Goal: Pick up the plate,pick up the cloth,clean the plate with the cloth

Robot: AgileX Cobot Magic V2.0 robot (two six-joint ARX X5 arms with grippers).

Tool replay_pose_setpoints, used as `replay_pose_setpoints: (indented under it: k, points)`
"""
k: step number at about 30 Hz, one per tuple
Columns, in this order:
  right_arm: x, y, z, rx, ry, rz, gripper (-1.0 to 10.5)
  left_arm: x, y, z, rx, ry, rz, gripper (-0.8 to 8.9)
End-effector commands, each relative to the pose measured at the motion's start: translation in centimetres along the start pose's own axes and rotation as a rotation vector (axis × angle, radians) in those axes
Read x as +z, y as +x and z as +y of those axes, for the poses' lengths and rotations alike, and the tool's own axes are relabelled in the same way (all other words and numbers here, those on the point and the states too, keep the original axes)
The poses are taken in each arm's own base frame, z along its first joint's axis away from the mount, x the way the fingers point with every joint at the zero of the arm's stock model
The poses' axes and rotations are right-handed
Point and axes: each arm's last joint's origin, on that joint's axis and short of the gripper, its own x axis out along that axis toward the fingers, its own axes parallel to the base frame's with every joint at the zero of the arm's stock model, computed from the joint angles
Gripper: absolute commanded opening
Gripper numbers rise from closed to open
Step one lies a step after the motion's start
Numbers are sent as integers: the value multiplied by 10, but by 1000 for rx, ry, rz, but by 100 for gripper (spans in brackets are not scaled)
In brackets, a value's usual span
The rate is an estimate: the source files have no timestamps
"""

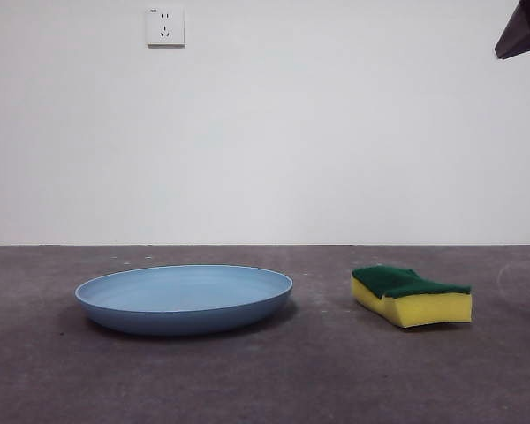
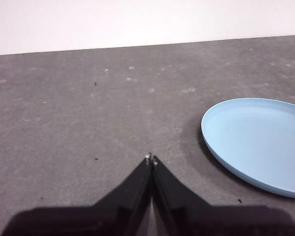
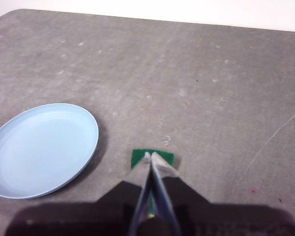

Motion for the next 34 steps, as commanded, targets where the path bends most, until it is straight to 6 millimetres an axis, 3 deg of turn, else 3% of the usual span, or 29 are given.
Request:
replay_pose_setpoints:
  k: [1, 11, 16, 26, 34]
  points:
    - [0, 1, 0, -2, 11, -5, 2, -4, 1, 0, 4, -5, 8, -3]
    - [-6, -27, -18, -118, -82, -106, 2, -4, 1, 0, 4, -5, 8, -3]
    - [-39, -28, -33, -127, -28, -210, 2, -4, 1, 0, 4, -5, 8, -3]
    - [-114, -8, -49, -182, 69, -314, 2, -4, 1, 0, 4, -5, 8, -3]
    - [-142, 2, -49, -176, 114, -304, 2, -4, 1, 0, 4, -5, 8, -3]
